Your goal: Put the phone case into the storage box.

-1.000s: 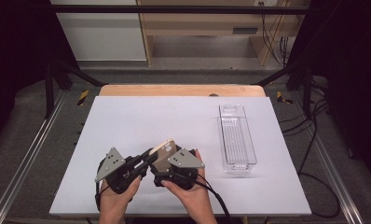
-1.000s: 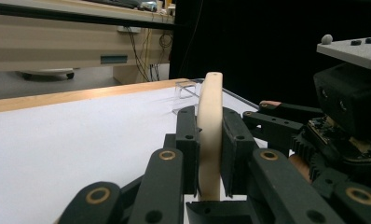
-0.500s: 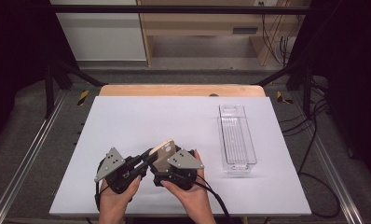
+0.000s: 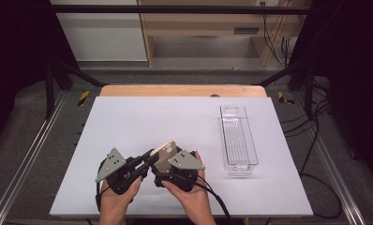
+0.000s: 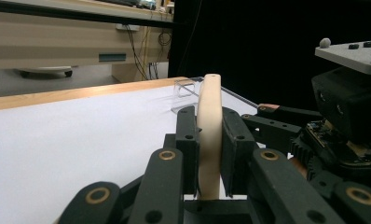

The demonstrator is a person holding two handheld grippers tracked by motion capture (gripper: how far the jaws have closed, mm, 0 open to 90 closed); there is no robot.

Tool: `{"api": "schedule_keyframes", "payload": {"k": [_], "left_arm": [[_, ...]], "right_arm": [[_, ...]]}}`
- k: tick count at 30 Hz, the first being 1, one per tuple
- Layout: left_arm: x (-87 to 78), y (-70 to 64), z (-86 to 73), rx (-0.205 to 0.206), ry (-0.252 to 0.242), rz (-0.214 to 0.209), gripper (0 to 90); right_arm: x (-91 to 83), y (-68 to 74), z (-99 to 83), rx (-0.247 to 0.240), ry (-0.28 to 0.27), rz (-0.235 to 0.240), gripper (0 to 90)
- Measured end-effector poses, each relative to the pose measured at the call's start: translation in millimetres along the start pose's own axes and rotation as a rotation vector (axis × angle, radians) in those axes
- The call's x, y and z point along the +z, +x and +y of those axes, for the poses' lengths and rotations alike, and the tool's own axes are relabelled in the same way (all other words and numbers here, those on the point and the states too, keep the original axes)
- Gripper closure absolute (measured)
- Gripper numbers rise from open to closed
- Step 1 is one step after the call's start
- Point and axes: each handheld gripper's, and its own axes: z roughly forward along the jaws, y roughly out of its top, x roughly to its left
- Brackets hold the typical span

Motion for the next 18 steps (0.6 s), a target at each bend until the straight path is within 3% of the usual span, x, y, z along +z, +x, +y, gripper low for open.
{"api": "schedule_keyframes", "payload": {"k": [7, 18], "left_arm": [[0.3, 0.6, 0.5, -0.010, -0.006, -0.002, 78.0], [-2.6, 0.4, 5.0, -0.009, -0.051, 0.003, 63.2]], "right_arm": [[0.0, 0.6, 0.4, 0.020, 0.004, -0.004, 11.3], [0.5, -3.7, -2.2, 0.029, 0.015, -0.025, 11.3]]}}
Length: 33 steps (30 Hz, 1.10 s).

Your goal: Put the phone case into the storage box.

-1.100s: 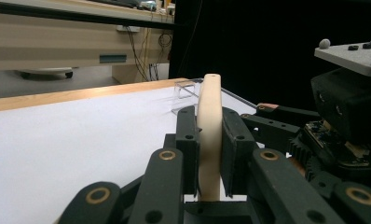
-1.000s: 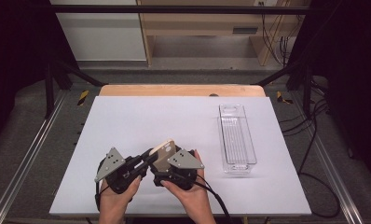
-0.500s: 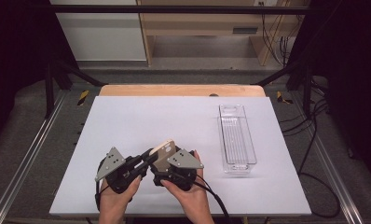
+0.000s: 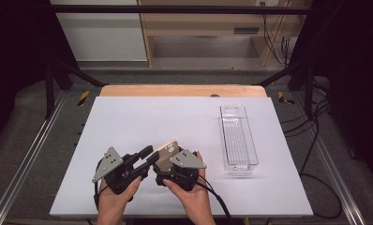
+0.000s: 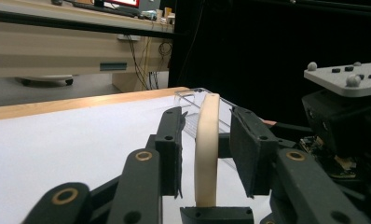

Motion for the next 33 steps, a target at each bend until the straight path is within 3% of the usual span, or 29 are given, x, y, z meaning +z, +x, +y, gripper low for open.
{"api": "schedule_keyframes", "payload": {"k": [9, 14, 16, 22, 33], "left_arm": [[-6.2, 5.5, 7.1, -0.003, -0.056, 0.017, 48.0], [-11.2, 13.6, 9.1, -0.014, -0.082, 0.070, 38.1], [-10.6, 15.1, 7.3, -0.013, -0.075, 0.093, 30.0], [-11.9, 22.6, 5.7, 0.012, -0.051, 0.136, 17.4], [-17.1, 42.3, -0.2, 0.037, -0.018, 0.231, 8.6]], "right_arm": [[-2.4, -1.0, 0.5, 0.001, -0.008, -0.004, 11.3], [-2.5, -1.6, -0.4, 0.002, -0.004, -0.007, 11.3], [-2.8, -1.8, -0.7, -0.001, -0.005, -0.009, 11.3], [-4.0, -2.1, -0.4, -0.003, -0.007, -0.007, 11.3], [-8.0, -5.3, 1.9, 0.008, -0.019, -0.015, 11.2]]}}
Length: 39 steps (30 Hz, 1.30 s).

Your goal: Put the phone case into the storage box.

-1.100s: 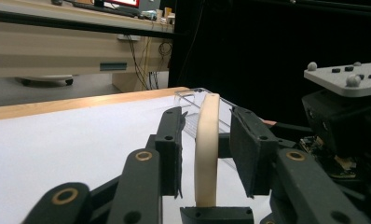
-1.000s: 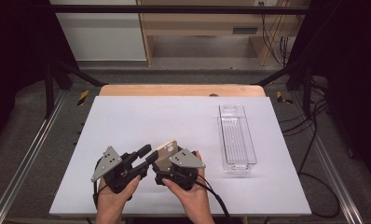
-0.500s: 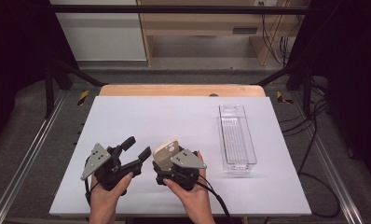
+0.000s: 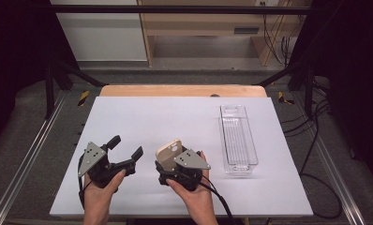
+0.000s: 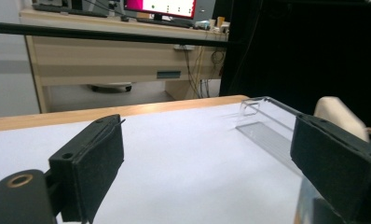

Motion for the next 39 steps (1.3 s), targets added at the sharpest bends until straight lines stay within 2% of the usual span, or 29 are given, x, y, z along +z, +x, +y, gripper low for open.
{"api": "schedule_keyframes", "payload": {"k": [3, 12, 20, 27, 33, 39], "left_arm": [[1.7, 2.9, -4.8, 0.002, 0.015, 0.009, 8.1], [5.5, 4.4, -14.2, 0.041, 0.043, 0.015, 6.5], [6.5, 6.9, -19.3, 0.035, 0.053, 0.017, 5.7], [6.9, 6.5, -19.6, 0.049, 0.053, 0.017, 5.7], [7.1, 8.6, -20.7, 0.040, 0.056, 0.011, 5.7], [6.5, 10.9, -21.3, 0.034, 0.055, 0.014, 5.7]], "right_arm": [[1.2, -2.5, 2.1, 0.001, -0.002, 0.006, 11.2], [5.2, -15.5, 12.3, 0.004, -0.001, -0.024, 11.2], [2.3, -31.4, 27.8, 0.024, -0.006, -0.043, 11.2], [-5.0, -43.3, 44.5, 0.043, -0.023, -0.057, 11.2], [-10.4, -55.0, 58.2, 0.042, -0.036, -0.076, 11.2], [-16.9, -69.3, 69.2, 0.069, -0.055, -0.095, 11.2]]}}
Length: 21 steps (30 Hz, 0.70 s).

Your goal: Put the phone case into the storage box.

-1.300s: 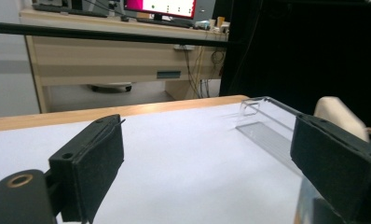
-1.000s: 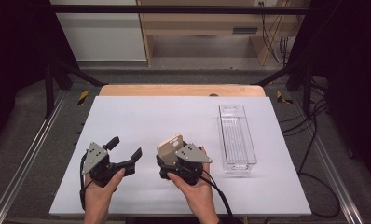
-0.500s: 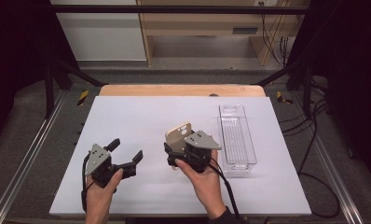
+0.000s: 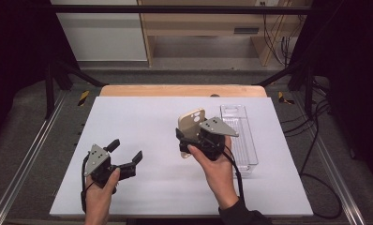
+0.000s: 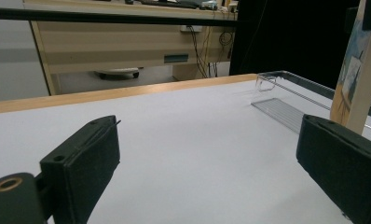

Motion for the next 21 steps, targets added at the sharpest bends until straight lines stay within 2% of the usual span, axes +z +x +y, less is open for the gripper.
{"api": "schedule_keyframes", "payload": {"k": [5, 12, 15, 21], "left_arm": [[-0.1, 0.2, 0.0, 0.001, -0.003, -0.002, 5.7], [0.6, 0.7, -1.6, 0.006, 0.009, -0.008, 5.7], [0.4, 0.9, -1.8, 0.004, 0.008, -0.008, 5.7], [0.5, 2.1, -2.5, 0.001, 0.010, -0.010, 5.7]], "right_arm": [[-3.0, -13.1, 10.4, 0.012, -0.018, -0.035, 11.2], [2.1, -25.7, 21.0, 0.021, -0.025, -0.059, 11.2], [1.0, -33.0, 28.2, 0.044, -0.045, -0.069, 11.2], [-7.2, -57.9, 39.9, 0.072, -0.074, -0.123, 11.2]]}}
